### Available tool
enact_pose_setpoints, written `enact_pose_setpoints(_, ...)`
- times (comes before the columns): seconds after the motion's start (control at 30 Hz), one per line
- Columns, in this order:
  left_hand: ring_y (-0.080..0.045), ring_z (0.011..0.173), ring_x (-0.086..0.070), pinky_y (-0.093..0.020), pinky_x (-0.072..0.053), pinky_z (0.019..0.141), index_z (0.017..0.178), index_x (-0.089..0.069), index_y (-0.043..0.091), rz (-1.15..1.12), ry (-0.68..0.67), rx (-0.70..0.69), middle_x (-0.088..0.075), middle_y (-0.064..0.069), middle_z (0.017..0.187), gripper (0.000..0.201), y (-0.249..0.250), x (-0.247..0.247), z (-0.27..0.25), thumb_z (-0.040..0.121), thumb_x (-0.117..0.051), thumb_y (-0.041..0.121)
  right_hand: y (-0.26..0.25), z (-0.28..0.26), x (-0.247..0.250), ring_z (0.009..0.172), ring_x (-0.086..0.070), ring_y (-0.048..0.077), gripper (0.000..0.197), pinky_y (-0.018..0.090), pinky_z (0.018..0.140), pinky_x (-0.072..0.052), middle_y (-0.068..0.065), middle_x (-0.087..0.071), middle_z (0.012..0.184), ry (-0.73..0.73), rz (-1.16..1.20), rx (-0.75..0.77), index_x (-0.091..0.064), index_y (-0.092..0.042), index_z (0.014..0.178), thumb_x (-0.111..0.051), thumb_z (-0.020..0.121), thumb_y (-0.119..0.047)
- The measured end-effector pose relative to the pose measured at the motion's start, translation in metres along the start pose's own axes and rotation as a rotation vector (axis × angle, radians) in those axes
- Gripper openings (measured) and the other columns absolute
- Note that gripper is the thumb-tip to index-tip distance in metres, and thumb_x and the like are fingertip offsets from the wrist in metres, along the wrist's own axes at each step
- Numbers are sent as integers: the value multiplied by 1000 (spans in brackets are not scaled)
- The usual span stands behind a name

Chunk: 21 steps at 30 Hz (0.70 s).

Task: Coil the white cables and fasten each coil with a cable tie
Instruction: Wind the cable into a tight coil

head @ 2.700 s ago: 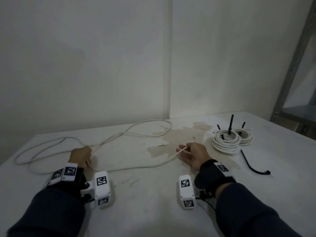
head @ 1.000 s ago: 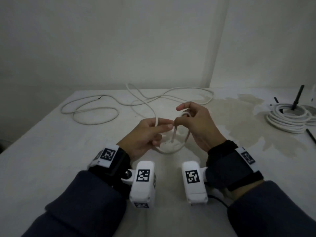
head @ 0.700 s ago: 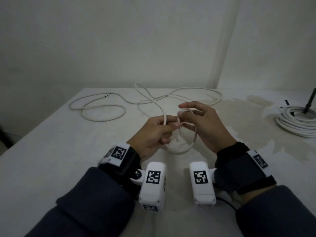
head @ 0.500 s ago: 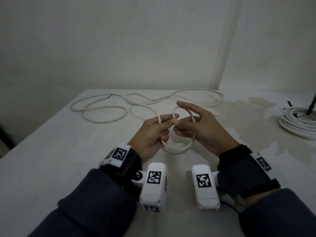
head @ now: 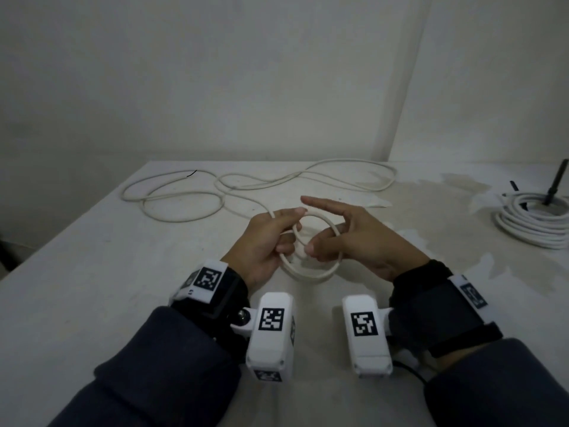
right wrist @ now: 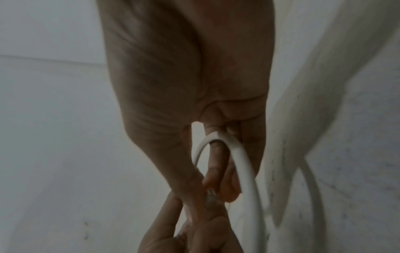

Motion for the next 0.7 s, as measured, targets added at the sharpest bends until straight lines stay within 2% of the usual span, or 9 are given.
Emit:
enact_pose_setpoints(0.03, -2, 37, -32, -11, -25, 34, 100, -59, 1, -31, 16, -19, -51, 0, 63, 11, 1, 0, 0, 92, -57, 8, -1, 1, 4, 72, -63, 23, 74, 35, 75, -56, 14, -70, 74, 43, 25, 7, -55, -30, 131, -70, 73, 13)
enact_pose_setpoints(0.13, -2, 37, -38, -11, -35, 38, 108, -61, 0, -96, 44, -60, -59, 2, 61, 18, 4, 1, 2, 91, -58, 7, -2, 1, 18, 69, -63, 24, 69, 32, 71, -55, 13, -70, 71, 169, 194, 49, -50, -26, 133, -68, 76, 10)
enact_pose_setpoints(0.2, -2, 42, -47, -12, -45, 46, 105, -61, 2, -108, 6, -57, -62, 1, 64, 15, 5, 0, 1, 91, -58, 6, -2, 3, 23, 69, -66, 24, 67, 31, 71, -55, 11, -70, 69, 220, 345, 80, -47, -23, 134, -67, 79, 8)
enact_pose_setpoints(0.3, -7, 66, -58, -15, -53, 67, 94, -61, 6, -94, -93, -28, -66, 0, 72, 6, 3, -4, -1, 90, -57, 5, -4, 4, 27, 68, -67, 20, 62, 30, 70, -56, 10, -70, 71, 277, 519, 140, -43, -23, 136, -62, 84, 6)
enact_pose_setpoints(0.4, -7, 69, -60, -15, -53, 69, 85, -57, 11, -125, -193, 23, -69, 1, 77, 12, -1, -10, -4, 90, -55, 1, -1, 6, 26, 78, -70, 18, 54, 31, 74, -57, 10, -71, 76, 326, 722, 168, -43, -20, 132, -59, 87, 4)
enact_pose_setpoints(0.47, -6, 68, -66, -13, -55, 66, 81, -53, 10, -158, -216, 20, -71, -4, 81, 17, -1, -13, -4, 90, -53, -4, 3, 9, 19, 77, -69, 16, 41, 29, 71, -58, 8, -72, 79, 323, 869, 145, -49, -13, 125, -60, 88, 0)
enact_pose_setpoints(0.57, -6, 75, -68, -14, -55, 71, 81, -55, 8, -143, -231, -24, -68, -5, 85, 12, 1, -16, -7, 86, -55, -3, 8, 12, 6, 77, -68, 15, 16, 27, 71, -58, 2, -72, 78, 270, 789, 61, -66, -9, 96, -61, 88, -22)
enact_pose_setpoints(0.67, -7, 80, -67, -16, -55, 80, 89, -61, 4, -73, -231, -23, -67, -5, 89, 8, -1, -16, -10, 86, -57, -2, 12, 13, 3, 74, -70, 14, 28, 31, 78, -56, 3, -70, 71, 300, 707, 31, -66, -8, 84, -57, 92, -34)
enact_pose_setpoints(0.7, -8, 82, -66, -18, -54, 82, 94, -63, 2, -69, -219, -3, -67, -7, 91, 8, -2, -16, -9, 88, -57, 0, 12, 13, 5, 72, -70, 14, 29, 31, 77, -56, 2, -68, 67, 325, 717, 34, -65, -7, 84, -56, 92, -34)
Point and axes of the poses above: each hand's wrist, its own z-axis towards the middle knuckle, its own x-axis out of the back of the hand, y = z × x, the point moved 5 cm from there along z, towards the middle knuckle
